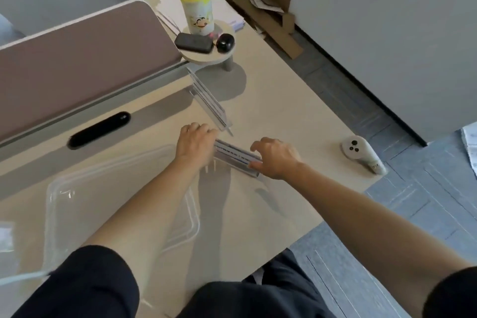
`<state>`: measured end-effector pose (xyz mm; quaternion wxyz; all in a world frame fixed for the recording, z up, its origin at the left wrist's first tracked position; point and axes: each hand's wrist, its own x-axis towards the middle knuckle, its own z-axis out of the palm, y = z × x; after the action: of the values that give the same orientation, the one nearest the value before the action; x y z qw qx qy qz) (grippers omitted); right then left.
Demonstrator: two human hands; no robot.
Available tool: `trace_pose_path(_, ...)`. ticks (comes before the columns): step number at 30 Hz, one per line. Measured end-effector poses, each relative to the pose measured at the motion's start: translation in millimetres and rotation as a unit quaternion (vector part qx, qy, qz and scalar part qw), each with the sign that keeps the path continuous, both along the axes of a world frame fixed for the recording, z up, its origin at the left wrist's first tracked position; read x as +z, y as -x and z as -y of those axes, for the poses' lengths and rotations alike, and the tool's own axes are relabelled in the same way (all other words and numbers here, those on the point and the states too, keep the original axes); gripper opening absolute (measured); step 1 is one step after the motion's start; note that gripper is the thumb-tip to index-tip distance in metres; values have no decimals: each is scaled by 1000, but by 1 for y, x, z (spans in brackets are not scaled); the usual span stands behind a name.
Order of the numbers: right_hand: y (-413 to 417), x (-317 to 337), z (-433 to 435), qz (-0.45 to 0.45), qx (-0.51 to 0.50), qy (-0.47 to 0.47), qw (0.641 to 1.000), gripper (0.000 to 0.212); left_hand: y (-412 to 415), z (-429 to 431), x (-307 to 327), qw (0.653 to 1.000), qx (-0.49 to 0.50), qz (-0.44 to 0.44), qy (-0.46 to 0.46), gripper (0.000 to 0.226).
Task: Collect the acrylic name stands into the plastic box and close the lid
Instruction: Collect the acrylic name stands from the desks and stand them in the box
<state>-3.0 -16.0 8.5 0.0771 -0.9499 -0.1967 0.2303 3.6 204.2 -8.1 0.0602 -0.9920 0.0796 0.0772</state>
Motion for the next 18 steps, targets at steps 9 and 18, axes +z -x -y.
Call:
trace_pose_path(9, -89, -19, 8, 24, 116, -16, 993, 22, 32, 5, 1, 987, 112, -101, 57, 19)
trace_pose_path(18, -124, -22, -6, -28, 180, -85, 980, 21, 80, 7, -9, 952, 257, -87, 145, 21)
